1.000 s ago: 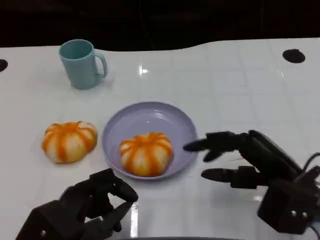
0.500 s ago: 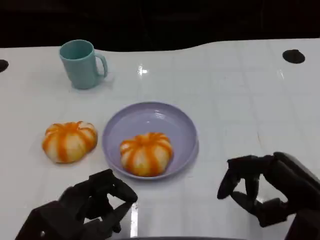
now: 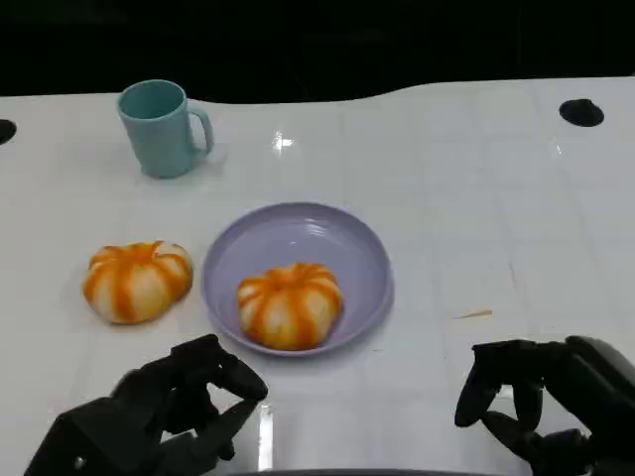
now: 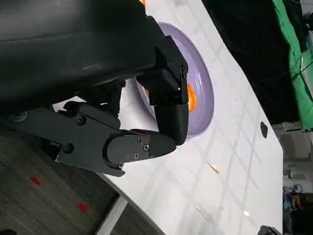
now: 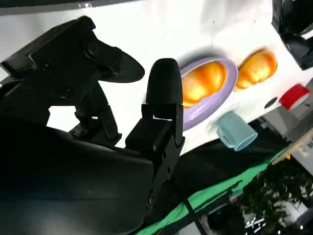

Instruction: Grasp the bread from the table and place it into the plate.

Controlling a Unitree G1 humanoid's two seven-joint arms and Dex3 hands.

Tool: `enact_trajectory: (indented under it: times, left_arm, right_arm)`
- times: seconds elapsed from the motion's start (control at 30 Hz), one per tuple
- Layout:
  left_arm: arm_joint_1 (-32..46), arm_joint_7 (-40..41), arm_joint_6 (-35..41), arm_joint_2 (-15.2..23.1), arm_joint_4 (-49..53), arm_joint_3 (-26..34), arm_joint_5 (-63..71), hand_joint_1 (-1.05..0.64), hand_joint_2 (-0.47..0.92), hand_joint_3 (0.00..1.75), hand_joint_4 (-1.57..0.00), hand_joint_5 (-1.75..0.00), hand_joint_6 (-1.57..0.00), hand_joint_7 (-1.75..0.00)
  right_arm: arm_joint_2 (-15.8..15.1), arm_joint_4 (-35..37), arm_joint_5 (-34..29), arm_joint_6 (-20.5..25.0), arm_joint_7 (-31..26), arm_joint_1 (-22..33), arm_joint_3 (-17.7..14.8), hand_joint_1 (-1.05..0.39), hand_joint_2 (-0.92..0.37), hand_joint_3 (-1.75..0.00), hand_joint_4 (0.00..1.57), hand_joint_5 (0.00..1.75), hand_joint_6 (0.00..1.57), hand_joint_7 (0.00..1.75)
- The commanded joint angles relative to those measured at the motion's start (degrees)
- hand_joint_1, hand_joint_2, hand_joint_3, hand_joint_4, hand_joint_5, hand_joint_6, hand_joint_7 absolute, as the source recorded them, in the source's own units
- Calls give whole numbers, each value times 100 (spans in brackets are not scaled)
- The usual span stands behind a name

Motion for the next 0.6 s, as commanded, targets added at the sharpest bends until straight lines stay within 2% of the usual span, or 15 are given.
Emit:
enact_trajectory:
  times: [0.03,0.33,0.6]
  left_arm:
    - [-10,-61,-78,96,40,66,-70,-38,92,47,-64,-175,-60,-132]
    - [-45,-39,-161,111,125,71,-78,-38,92,46,-63,-175,-61,-132]
    - [-23,-51,-222,151,161,90,-128,-39,92,45,-64,-175,-62,-132]
  right_arm:
    - [71,251,-163,-293,-377,4,1,-7,-42,-109,85,175,83,122]
    - [127,783,-284,-687,-704,-163,45,-7,-39,-111,86,175,83,125]
    - [176,839,-476,-716,-882,-173,109,-5,-36,-110,92,175,85,126]
